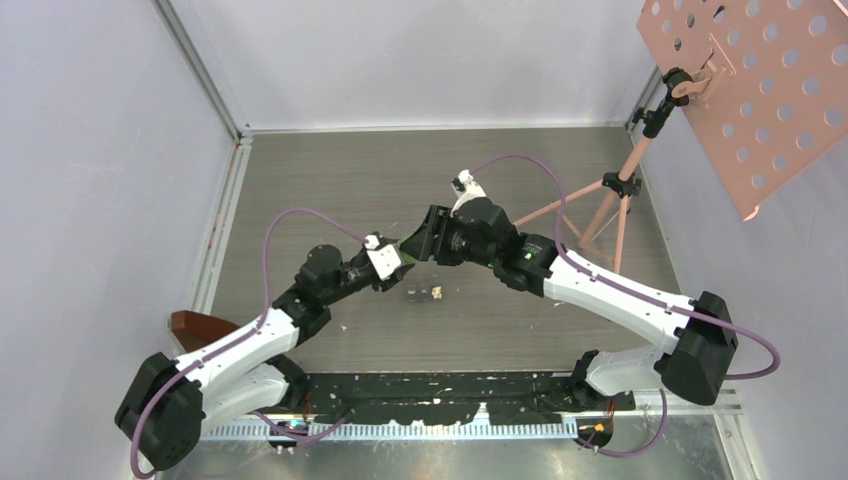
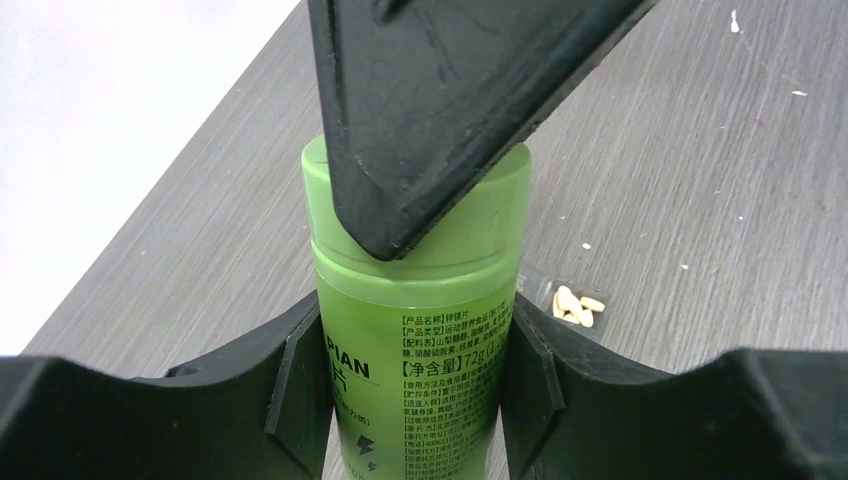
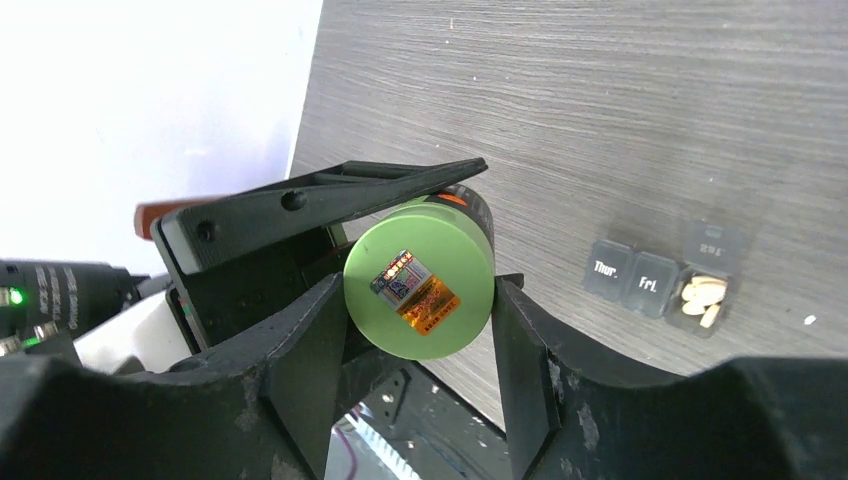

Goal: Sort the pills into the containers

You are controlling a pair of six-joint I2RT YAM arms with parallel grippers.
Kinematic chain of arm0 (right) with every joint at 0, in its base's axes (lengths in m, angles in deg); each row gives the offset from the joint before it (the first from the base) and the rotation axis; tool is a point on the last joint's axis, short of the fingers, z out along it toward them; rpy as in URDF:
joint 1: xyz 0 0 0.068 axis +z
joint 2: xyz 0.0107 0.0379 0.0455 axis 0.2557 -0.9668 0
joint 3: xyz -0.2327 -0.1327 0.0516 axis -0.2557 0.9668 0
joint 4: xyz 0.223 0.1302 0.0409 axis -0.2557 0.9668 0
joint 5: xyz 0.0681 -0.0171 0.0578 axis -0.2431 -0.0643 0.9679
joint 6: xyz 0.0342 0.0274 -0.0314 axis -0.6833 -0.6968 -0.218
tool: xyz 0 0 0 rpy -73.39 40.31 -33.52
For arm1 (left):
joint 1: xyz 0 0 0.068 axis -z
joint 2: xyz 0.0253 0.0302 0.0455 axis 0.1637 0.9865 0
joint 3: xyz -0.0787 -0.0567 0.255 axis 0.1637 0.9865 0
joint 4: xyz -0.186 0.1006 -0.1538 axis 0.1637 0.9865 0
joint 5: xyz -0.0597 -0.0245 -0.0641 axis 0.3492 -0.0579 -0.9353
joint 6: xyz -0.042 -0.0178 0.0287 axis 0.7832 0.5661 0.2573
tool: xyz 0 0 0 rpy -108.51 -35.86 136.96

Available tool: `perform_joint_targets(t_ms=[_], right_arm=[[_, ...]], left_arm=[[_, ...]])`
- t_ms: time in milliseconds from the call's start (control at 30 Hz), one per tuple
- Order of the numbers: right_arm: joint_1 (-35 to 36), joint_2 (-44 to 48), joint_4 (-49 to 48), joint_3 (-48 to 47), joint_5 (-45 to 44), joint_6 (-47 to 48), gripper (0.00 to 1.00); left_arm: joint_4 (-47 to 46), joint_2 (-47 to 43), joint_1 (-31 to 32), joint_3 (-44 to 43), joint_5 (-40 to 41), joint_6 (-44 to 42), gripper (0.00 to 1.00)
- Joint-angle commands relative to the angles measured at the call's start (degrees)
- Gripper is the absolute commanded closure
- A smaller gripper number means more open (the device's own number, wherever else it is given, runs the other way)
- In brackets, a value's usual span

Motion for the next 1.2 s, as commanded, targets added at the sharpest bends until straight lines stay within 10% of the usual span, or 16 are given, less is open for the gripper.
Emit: perform_joint_targets(t_ms=[0, 33, 167, 467, 733, 1167], right_arm=[[1.3, -0.6, -1.0, 0.0, -2.1, -8.7, 0.65], [1.3, -0.2, -0.8, -1.5, -2.4, -6.1, 0.4], [0.6, 4.0, 1.4, -0.8, -4.7, 8.5, 0.08], [-4.2, 21.7, -7.1, 11.3, 18.3, 45.3, 0.06], [-4.0, 18.2, 5.7, 5.5, 39.3, 66.3, 0.09], [-1.6, 15.0, 14.8, 1.1, 36.8, 82.2, 0.17]], left_arm=[[-12.2, -1.8, 0.3, -0.3, 2.2, -1.8, 1.0], [-11.2, -2.1, 0.2, -0.1, 0.9, -1.8, 1.0], [-2.4, -4.5, 0.1, -0.4, -7.2, -0.7, 1.0], [8.0, -7.0, -0.1, -3.4, -22.6, 1.8, 1.0], [12.7, -3.3, -0.1, -7.9, -34.1, 2.1, 1.0], [20.2, -0.5, -0.1, -12.4, -46.0, 0.5, 1.0]])
